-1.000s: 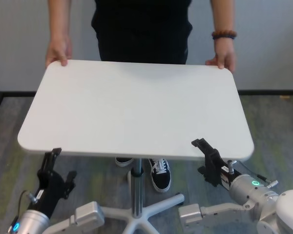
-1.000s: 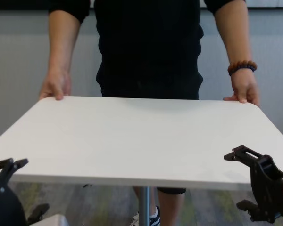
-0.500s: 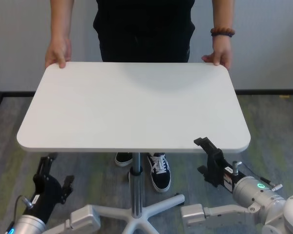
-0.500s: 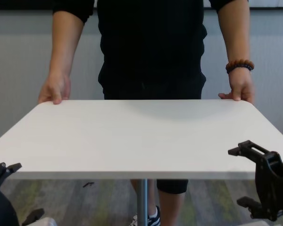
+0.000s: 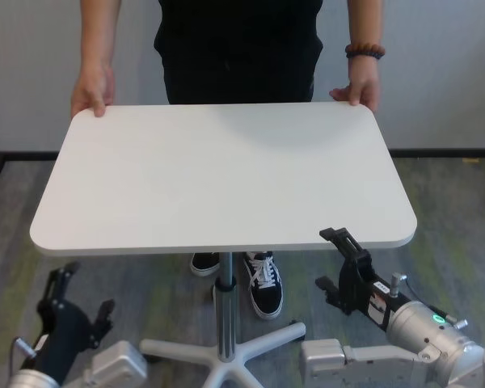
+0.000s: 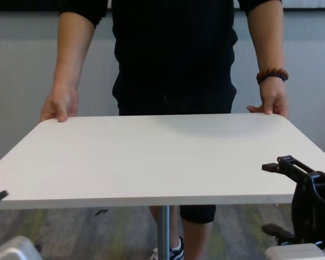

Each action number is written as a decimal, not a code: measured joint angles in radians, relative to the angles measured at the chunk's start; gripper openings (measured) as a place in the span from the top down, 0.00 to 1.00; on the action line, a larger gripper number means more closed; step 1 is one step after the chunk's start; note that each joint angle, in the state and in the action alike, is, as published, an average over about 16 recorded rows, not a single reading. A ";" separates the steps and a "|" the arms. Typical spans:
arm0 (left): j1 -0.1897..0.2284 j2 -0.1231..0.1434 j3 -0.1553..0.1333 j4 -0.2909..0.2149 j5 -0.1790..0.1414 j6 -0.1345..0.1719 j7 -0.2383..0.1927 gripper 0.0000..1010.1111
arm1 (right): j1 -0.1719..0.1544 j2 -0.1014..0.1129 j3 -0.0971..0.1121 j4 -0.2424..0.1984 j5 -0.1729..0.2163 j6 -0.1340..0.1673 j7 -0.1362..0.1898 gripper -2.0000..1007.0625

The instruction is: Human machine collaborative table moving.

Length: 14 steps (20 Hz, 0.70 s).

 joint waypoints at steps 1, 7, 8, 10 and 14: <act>0.012 -0.001 -0.010 -0.012 -0.014 -0.003 -0.006 0.01 | -0.008 -0.003 0.006 -0.002 0.010 -0.007 -0.008 0.01; 0.078 -0.014 -0.067 -0.076 -0.101 -0.019 -0.039 0.01 | -0.054 -0.027 0.042 -0.017 0.069 -0.045 -0.057 0.01; 0.089 -0.017 -0.077 -0.085 -0.115 -0.021 -0.045 0.01 | -0.062 -0.032 0.048 -0.020 0.080 -0.052 -0.066 0.01; 0.107 -0.022 -0.094 -0.104 -0.145 -0.026 -0.059 0.01 | -0.080 -0.043 0.062 -0.026 0.103 -0.067 -0.086 0.01; 0.141 -0.031 -0.123 -0.143 -0.203 -0.036 -0.093 0.01 | -0.116 -0.069 0.089 -0.039 0.153 -0.099 -0.126 0.01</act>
